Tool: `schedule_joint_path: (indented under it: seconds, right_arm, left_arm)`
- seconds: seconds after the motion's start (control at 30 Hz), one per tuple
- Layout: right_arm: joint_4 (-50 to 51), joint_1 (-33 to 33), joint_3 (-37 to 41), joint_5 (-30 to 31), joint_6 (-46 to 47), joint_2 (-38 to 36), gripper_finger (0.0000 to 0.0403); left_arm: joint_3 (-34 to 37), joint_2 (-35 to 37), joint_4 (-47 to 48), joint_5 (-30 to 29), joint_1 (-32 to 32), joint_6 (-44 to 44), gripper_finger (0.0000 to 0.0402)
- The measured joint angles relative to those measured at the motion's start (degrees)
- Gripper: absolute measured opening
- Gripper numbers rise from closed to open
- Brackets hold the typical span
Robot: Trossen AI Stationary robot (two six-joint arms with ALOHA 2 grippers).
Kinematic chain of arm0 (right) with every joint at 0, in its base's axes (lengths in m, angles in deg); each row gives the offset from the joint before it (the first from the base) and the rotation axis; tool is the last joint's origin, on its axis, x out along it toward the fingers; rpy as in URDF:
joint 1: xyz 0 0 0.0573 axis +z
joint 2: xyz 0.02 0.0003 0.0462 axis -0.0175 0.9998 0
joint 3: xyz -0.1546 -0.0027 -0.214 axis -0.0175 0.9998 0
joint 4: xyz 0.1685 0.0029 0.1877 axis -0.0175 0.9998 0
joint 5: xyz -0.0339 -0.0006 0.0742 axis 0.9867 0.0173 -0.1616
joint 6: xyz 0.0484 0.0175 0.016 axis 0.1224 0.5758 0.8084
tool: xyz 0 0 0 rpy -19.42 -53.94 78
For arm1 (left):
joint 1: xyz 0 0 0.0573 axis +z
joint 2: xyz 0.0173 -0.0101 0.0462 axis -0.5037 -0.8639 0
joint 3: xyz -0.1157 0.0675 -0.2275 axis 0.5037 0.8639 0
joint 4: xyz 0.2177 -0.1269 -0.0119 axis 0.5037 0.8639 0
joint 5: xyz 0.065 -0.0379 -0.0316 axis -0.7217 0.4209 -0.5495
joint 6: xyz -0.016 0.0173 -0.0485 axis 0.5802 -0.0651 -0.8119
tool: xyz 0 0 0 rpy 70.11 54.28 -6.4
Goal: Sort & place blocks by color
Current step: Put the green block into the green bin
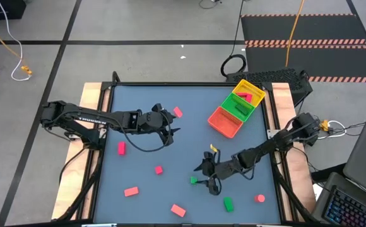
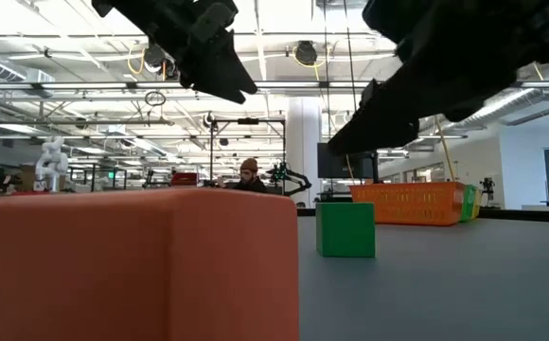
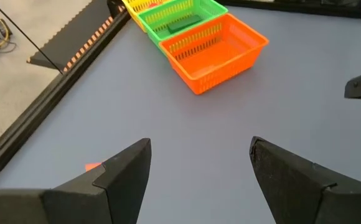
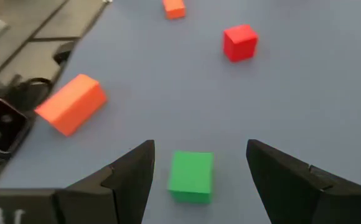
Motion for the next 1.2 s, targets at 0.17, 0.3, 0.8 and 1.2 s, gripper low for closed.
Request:
schedule_joint_path:
  seconds: [0.17,0.3,0.8,1.2]
  right_arm:
    - [-1.27,1.09,0.0,0.24,2.58,2.2,0.0262]
    - [-4.19,1.25,0.0,0.39,4.7,5.65,0.028]
    - [-6.93,1.27,0.0,4.63,3.87,8.35,0.029]
    - [-4.95,1.29,0.0,4.66,3.63,8.35,0.027]
  left_arm:
    - [0.0,0.0,1.25,0.05,-1.71,-0.75,0.0271]
    - [0.0,0.0,1.51,0.12,-2.97,-0.76,0.0271]
    - [0.0,0.0,2.04,0.13,-5.03,-1.58,0.0271]
    - [0.0,0.0,2.02,0.13,-5.03,-1.38,0.0271]
